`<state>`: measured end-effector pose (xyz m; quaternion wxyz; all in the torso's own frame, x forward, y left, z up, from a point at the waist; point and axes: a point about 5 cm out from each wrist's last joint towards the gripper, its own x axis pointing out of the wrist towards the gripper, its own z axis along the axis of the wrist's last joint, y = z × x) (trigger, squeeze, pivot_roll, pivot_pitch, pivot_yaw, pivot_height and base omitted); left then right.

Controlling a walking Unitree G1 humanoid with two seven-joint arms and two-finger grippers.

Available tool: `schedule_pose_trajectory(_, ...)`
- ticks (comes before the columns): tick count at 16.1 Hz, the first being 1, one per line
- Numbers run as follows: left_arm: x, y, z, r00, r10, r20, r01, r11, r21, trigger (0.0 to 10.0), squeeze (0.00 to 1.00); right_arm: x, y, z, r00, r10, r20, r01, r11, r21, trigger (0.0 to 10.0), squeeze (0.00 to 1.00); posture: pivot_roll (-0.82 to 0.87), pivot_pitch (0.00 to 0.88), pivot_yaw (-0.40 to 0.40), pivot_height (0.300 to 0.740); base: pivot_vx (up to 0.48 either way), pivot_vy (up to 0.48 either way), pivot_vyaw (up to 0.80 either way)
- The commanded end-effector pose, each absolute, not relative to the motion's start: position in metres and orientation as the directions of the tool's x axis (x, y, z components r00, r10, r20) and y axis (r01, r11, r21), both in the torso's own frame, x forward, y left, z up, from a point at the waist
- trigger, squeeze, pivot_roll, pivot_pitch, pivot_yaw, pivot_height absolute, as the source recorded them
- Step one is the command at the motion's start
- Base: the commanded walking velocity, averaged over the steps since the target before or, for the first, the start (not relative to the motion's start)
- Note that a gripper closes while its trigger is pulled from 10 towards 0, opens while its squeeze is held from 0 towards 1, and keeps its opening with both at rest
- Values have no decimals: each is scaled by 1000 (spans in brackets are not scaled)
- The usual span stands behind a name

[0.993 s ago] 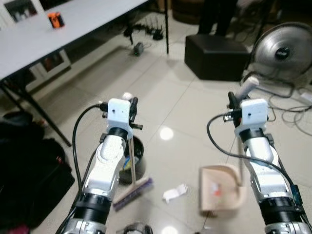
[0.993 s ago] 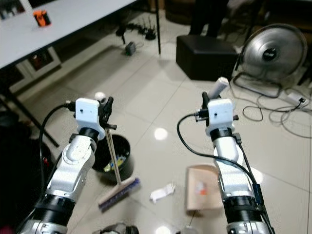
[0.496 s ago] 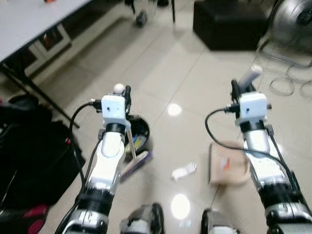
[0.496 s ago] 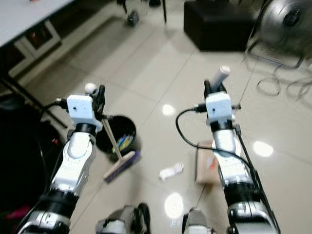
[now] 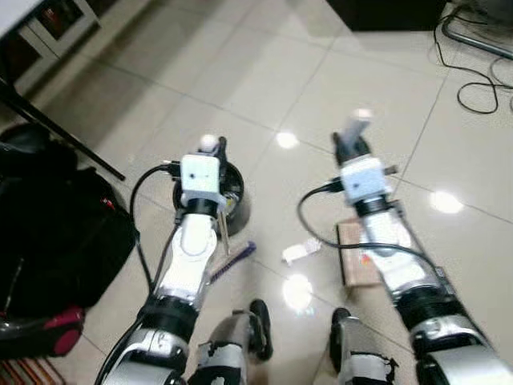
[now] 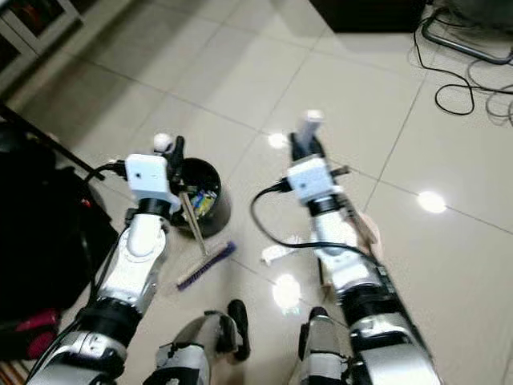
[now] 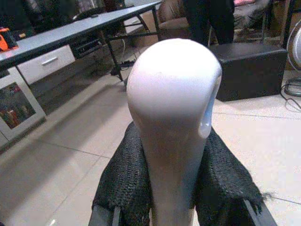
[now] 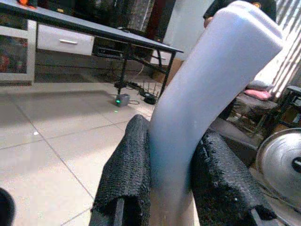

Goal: Sweep floor

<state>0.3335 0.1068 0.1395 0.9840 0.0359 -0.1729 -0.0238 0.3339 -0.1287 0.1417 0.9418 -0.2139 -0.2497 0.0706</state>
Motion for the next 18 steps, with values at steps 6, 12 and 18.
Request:
schedule_pose_trajectory(6,347,95,144,940,1,342,-15,999,37,10000,0,319,-95,128,868,211,450,-65,946,-317,10000,0,108,401,197,740,0,0,0)
schedule_pose_trajectory(12,350,68,159,944,104,314,-39,977,-208,10000,0,318,-85,119,902,161,401,-56,963,-262,10000,0,113,362,165,740,0,0,0)
schedule_pose_trajectory(18,355,55,183,938,226,261,-76,873,-482,10000,0,333,-98,126,922,74,381,12,976,-220,10000,0,73,279,150,740,0,0,0)
